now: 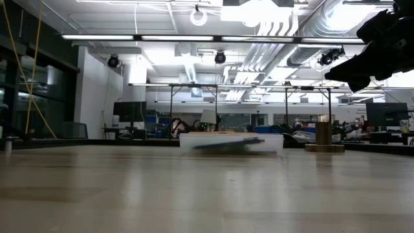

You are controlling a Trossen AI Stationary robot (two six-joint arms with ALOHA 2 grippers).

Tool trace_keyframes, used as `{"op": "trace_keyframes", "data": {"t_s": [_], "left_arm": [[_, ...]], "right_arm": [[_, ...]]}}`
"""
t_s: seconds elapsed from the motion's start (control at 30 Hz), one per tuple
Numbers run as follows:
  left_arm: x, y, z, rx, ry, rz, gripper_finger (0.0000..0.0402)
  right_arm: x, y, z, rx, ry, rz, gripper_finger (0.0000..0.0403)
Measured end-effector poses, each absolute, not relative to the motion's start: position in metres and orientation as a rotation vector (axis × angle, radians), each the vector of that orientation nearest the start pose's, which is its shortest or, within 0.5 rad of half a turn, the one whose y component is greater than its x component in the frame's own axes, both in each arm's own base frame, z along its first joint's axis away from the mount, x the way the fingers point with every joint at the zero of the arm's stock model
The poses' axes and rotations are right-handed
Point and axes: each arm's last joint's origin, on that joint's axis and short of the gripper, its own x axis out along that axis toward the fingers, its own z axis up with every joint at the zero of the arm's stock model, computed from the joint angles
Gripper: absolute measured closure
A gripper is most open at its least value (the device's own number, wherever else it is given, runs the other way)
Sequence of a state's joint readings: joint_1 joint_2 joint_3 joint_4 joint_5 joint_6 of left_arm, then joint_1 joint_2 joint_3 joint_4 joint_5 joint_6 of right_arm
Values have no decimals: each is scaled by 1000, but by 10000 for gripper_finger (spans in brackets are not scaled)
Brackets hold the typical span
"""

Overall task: Pick & place school supplies into a supply box
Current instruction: Put the orange pencil into the supply box

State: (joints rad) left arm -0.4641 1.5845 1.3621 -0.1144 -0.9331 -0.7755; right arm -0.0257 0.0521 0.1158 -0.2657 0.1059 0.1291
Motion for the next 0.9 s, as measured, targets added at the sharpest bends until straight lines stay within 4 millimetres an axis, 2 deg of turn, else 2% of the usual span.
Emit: {"op": "trace_keyframes", "data": {"t_s": [0.23, 0.37, 0.9], "left_arm": [[333, -142, 356, -493, 16, 430, 364], [338, -136, 363, -477, -10, 361, 364], [362, -83, 375, -457, -39, 10, 364]], "right_arm": [[92, -5, 173, 125, 193, -144, 329], [92, -5, 173, 133, 192, -144, 329], [92, -5, 173, 133, 192, -141, 329]]}}
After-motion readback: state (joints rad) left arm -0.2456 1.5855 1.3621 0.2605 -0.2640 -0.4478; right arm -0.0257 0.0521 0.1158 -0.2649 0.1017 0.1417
